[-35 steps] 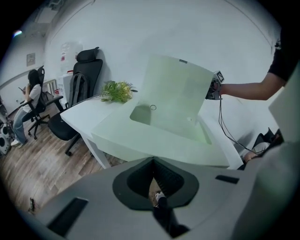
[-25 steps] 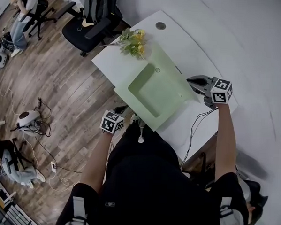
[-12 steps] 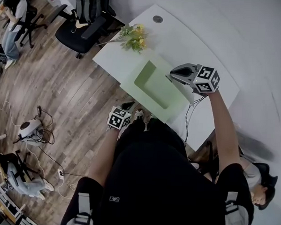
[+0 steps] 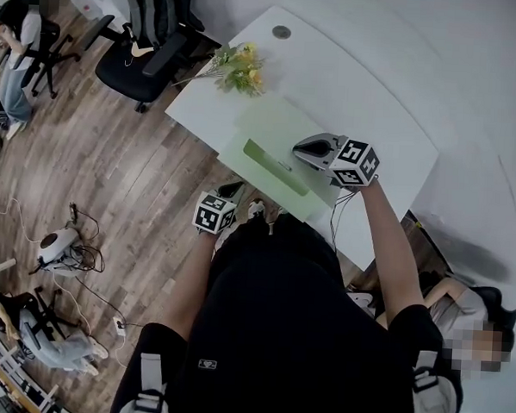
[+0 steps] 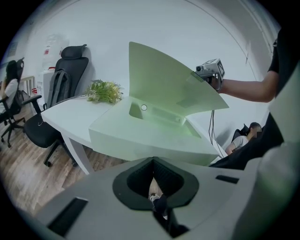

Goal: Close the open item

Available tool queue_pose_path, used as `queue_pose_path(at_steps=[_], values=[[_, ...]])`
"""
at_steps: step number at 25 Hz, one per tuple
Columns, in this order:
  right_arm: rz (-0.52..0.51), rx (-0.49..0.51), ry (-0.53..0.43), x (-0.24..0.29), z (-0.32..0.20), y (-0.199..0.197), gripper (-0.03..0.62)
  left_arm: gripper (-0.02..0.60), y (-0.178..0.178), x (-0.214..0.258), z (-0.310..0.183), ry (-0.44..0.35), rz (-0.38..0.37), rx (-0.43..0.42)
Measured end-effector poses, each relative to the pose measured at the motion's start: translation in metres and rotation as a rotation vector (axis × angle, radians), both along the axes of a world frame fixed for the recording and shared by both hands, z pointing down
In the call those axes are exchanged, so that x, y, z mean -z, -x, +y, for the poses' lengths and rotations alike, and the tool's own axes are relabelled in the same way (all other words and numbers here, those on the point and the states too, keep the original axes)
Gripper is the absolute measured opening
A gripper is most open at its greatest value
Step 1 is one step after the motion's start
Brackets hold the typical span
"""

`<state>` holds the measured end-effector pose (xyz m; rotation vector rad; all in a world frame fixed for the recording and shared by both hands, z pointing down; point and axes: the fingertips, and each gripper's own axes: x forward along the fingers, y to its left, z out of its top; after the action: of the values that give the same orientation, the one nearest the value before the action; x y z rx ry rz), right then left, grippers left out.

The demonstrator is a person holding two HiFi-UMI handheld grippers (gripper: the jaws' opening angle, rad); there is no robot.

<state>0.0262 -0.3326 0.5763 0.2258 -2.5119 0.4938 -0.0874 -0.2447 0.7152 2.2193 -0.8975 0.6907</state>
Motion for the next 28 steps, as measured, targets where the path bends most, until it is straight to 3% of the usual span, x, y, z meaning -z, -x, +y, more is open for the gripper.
queue_pose_path(at_steps=[7, 17, 24, 28], values=[[0.032, -0.005, 0.038, -0.023, 0.017, 0.014, 0.008, 0.006, -0.002, -0.012, 0.002, 0.038, 0.009, 0.004], [0.093, 0.017, 0.07, -0.054, 0.042, 0.023, 0.008, 0.006, -0.012, -0.004, -0.001, 0.03, 0.025, -0.001], [0.203, 0.1, 0.082, -0.084, 0.062, 0.026, 0.008, 0.006, -0.014, -0.001, -0.003, 0.033, 0.03, 0.003], [0.248, 0.116, 0.082, -0.096, 0.064, 0.02, 0.008, 0.006, -0.021, -0.001, -0.006, 0.031, 0.018, -0.037]])
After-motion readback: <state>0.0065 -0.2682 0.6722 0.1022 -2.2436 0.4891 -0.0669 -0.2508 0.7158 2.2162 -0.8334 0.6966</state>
